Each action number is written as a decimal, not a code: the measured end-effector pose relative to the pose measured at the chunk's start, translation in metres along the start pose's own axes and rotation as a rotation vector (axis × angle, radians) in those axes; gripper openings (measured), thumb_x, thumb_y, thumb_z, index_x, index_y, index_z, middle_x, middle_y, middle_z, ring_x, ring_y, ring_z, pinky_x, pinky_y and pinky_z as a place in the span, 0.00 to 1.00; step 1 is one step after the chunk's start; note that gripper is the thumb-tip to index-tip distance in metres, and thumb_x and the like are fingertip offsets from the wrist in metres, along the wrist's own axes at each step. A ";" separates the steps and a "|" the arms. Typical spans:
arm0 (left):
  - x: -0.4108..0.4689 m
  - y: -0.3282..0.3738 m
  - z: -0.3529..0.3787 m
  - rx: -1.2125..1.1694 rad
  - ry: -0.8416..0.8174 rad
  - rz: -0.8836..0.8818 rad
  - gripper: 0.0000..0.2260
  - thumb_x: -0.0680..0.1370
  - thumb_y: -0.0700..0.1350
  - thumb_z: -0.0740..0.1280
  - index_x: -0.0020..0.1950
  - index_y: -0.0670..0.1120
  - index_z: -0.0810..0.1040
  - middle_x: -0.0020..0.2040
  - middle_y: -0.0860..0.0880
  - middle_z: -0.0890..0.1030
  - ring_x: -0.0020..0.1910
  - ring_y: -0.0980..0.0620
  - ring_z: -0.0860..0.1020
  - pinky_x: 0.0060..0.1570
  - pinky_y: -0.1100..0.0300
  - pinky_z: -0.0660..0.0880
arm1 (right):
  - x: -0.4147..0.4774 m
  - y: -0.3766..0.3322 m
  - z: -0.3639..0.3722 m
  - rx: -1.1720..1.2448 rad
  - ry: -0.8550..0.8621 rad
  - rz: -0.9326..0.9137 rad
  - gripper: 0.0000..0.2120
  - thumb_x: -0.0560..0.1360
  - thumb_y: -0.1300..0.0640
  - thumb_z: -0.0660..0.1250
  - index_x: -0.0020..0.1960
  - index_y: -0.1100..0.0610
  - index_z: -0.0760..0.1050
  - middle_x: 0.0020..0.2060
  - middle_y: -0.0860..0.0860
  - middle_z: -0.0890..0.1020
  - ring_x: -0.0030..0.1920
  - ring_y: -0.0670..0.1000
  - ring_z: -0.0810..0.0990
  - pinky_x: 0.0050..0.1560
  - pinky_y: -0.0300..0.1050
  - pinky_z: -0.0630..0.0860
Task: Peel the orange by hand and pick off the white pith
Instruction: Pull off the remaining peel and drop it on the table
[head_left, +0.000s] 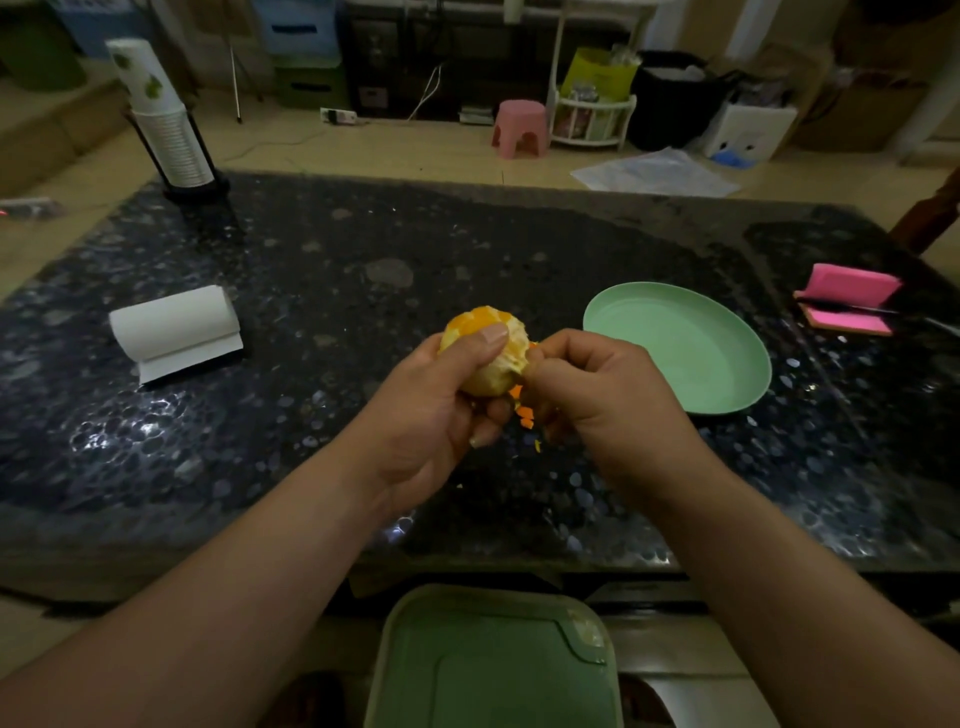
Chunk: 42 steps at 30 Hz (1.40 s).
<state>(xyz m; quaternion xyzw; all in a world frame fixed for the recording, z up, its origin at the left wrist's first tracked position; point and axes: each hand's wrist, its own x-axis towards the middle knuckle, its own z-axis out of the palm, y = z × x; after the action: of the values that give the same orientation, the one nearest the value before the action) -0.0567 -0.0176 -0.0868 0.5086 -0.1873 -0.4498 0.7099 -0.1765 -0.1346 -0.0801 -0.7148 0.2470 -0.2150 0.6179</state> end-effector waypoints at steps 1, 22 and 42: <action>0.000 0.000 -0.001 -0.006 -0.019 -0.003 0.21 0.77 0.52 0.70 0.65 0.41 0.75 0.43 0.46 0.79 0.33 0.53 0.74 0.26 0.63 0.67 | 0.001 0.000 -0.001 0.009 -0.011 0.006 0.08 0.79 0.62 0.70 0.43 0.63 0.79 0.34 0.56 0.80 0.34 0.52 0.76 0.33 0.45 0.73; 0.019 -0.014 -0.021 0.005 0.077 -0.095 0.21 0.82 0.52 0.70 0.70 0.42 0.73 0.46 0.46 0.80 0.34 0.53 0.76 0.26 0.63 0.69 | 0.041 0.041 -0.004 -0.826 0.082 -0.069 0.12 0.83 0.56 0.60 0.45 0.54 0.80 0.39 0.47 0.79 0.41 0.49 0.78 0.38 0.48 0.73; 0.014 -0.016 -0.015 0.313 0.129 0.090 0.17 0.81 0.53 0.72 0.67 0.54 0.72 0.56 0.46 0.83 0.42 0.52 0.80 0.36 0.57 0.75 | 0.014 0.006 0.001 -0.460 -0.015 0.002 0.11 0.81 0.51 0.69 0.43 0.54 0.83 0.36 0.51 0.87 0.37 0.54 0.86 0.42 0.61 0.85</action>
<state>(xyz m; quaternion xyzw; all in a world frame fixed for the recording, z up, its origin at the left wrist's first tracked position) -0.0455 -0.0226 -0.1100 0.6319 -0.2318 -0.3492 0.6519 -0.1651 -0.1435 -0.0865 -0.8381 0.2857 -0.1471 0.4408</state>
